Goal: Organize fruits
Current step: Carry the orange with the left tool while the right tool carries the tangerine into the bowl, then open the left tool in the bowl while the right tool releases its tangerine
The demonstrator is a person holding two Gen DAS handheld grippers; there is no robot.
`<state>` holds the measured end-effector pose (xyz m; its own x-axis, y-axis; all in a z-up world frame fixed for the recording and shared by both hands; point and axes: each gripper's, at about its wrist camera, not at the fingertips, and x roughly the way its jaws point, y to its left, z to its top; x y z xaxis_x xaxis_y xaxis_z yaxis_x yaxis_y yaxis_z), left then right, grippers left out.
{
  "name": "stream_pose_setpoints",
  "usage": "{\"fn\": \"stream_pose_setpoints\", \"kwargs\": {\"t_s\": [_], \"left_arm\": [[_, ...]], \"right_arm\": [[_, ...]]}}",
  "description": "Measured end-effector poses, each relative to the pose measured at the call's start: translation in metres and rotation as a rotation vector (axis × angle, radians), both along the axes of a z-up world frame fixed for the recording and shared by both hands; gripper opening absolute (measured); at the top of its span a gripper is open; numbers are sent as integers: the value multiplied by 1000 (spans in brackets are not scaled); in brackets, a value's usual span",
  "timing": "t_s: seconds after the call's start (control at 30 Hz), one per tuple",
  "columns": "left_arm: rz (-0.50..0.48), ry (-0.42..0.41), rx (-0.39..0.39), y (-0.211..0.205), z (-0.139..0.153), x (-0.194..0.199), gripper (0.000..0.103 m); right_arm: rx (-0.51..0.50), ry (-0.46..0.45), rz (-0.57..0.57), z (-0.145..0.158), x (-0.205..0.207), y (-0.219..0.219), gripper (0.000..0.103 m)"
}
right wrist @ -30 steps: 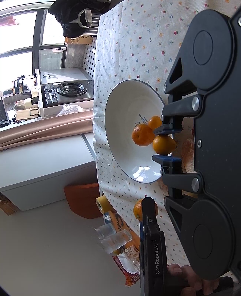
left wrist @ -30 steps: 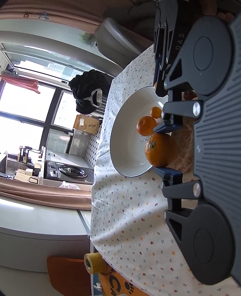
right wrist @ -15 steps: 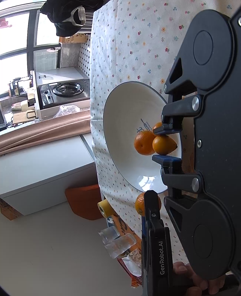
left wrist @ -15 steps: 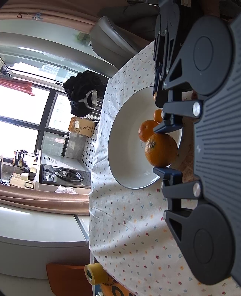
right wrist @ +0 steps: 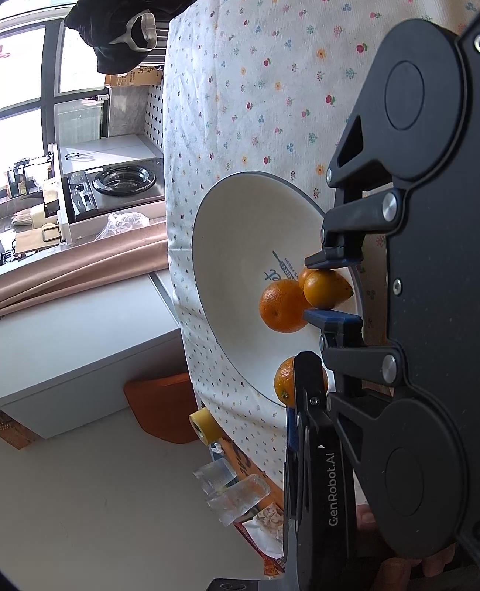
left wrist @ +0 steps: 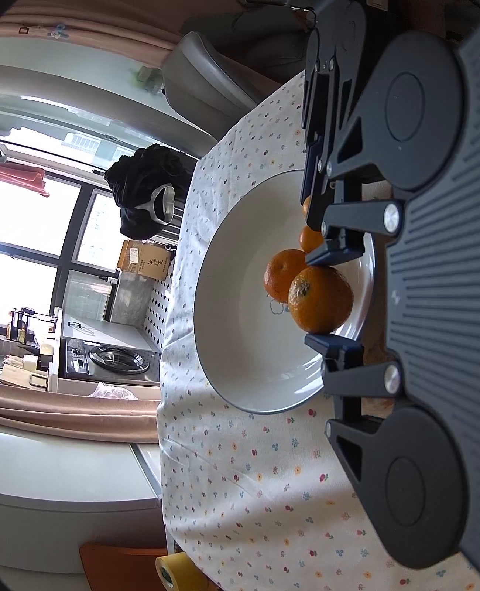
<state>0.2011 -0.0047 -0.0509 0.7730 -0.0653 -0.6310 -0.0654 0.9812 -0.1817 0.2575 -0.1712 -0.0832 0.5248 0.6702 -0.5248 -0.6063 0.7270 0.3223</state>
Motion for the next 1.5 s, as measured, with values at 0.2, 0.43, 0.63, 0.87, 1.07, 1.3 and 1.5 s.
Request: {"fn": "stream_pose_setpoints", "kwargs": {"t_s": [0.2, 0.43, 0.63, 0.87, 1.07, 1.3, 1.5], "left_arm": [[-9, 30, -12, -1, -9, 9, 38], [-10, 29, -17, 2, -10, 10, 38], [2, 30, -32, 5, -5, 8, 41], [6, 12, -39, 8, 3, -4, 45], [17, 6, -33, 9, 13, -20, 55], [54, -14, -37, 18, 20, -41, 75], [72, -14, -39, 19, 26, -60, 86]], "right_arm": [[-12, 0, -1, -1, 2, 4, 22], [-28, -1, -10, -1, 2, 7, 22], [-39, -4, -12, 1, 1, 10, 26], [-29, -6, -27, 4, -5, 7, 32], [-34, -34, -44, 14, -18, 2, 47], [-30, -52, -58, 23, -37, -7, 50], [-19, -64, -62, 32, -52, -12, 61]]}}
